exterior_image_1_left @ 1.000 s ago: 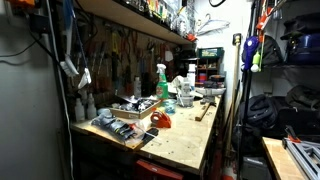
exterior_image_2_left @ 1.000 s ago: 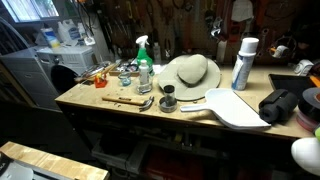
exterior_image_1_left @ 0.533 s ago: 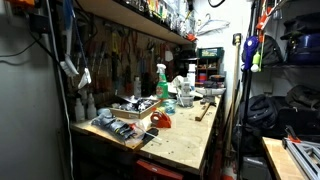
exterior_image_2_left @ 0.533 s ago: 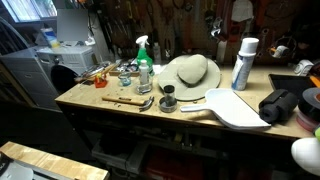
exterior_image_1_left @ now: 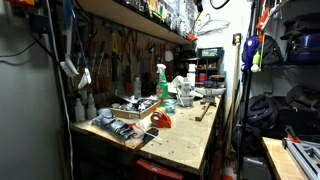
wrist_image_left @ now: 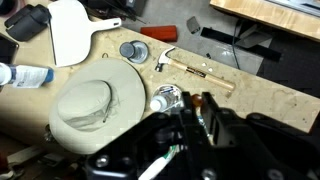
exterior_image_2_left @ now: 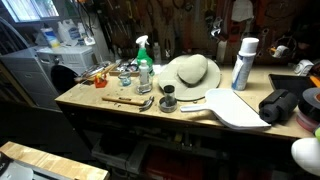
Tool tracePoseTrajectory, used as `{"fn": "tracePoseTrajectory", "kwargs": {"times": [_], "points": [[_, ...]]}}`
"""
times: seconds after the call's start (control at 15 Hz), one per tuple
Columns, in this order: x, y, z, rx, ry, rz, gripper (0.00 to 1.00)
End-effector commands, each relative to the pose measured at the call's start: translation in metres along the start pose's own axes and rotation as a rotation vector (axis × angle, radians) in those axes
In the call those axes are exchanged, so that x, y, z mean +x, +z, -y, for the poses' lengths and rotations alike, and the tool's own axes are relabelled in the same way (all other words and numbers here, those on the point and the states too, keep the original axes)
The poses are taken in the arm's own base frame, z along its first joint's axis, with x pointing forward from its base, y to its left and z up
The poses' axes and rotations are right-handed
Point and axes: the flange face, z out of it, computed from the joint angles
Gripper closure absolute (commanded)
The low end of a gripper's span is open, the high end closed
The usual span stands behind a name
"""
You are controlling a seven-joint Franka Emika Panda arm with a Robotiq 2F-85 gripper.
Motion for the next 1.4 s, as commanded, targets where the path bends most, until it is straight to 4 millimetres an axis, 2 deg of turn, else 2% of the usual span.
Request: {"fn": "tracePoseTrajectory", "kwargs": {"times": [0.0, 0.07, 0.2, 0.4, 0.67, 0.8, 0.93, 1.13, 1.2, 1.27, 1.33], "points": [[0.002, 0.0, 0.001, -0.001, -0.003, 0.0, 0.85], [0.003, 0.0, 0.002, -0.001, -0.004, 0.0, 0.96], [-0.002, 0.011, -0.009, 0.034, 0.041, 0.011, 0.96], [-0.022, 0.035, -0.039, 0.094, 0.168, 0.057, 0.96], [-0.048, 0.091, -0.073, 0.248, 0.22, 0.193, 0.96], [-0.055, 0.134, -0.084, 0.323, 0.237, 0.272, 0.96], [-0.051, 0.167, -0.086, 0.384, 0.223, 0.343, 0.96], [-0.038, 0.21, -0.075, 0.467, 0.193, 0.433, 0.96], [-0.037, 0.195, -0.091, 0.416, 0.211, 0.396, 0.96], [-0.032, 0.205, -0.09, 0.431, 0.204, 0.415, 0.85], [-0.03, 0.207, -0.091, 0.431, 0.203, 0.417, 0.85]]}}
